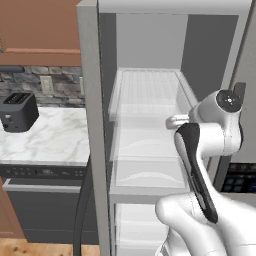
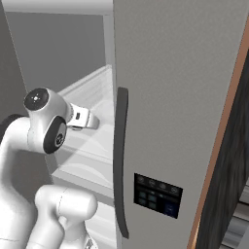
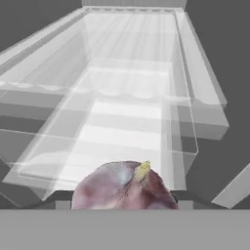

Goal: Grab the garlic and lemon from the fridge, place them in the blender, close the lid, and turn on the blender to create a marinade.

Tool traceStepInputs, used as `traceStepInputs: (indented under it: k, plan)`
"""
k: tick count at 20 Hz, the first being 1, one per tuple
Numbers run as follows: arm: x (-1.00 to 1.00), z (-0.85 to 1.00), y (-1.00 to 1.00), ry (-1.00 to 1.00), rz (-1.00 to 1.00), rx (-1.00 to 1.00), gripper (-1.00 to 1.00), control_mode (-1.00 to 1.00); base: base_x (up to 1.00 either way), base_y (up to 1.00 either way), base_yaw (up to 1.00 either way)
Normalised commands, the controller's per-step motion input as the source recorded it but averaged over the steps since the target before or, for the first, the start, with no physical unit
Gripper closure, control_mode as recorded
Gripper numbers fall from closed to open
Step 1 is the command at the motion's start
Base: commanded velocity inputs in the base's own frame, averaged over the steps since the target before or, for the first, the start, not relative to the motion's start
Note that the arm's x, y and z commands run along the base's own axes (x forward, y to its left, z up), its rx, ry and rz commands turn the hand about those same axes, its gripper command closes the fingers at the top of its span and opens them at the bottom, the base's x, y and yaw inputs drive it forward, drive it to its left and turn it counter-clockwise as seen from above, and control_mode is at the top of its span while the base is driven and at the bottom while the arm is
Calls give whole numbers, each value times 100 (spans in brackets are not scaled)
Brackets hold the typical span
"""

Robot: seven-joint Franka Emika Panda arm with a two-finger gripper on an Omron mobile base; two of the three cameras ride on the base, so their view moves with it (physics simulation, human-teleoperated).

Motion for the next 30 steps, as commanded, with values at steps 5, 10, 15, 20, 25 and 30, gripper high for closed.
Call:
traceStepInputs:
  k: [5, 10, 15, 20, 25, 30]
  plan:
    - [-74, -17, 24, 10, 2, 0, 100, -100, 0, 0, 0]
    - [-41, -34, 22, 3, 3, -1, 100, 100, -40, 10, 2]
    - [0, 0, 0, 0, 0, 0, 100, 100, -100, 11, 9]
    - [0, 0, 0, 0, 0, 0, 100, 100, -100, 0, 27]
    - [0, 0, 0, 0, 0, 0, 100, 100, -100, 0, 33]
    - [0, 0, 0, 0, 0, 0, 100, 100, -100, 6, 42]
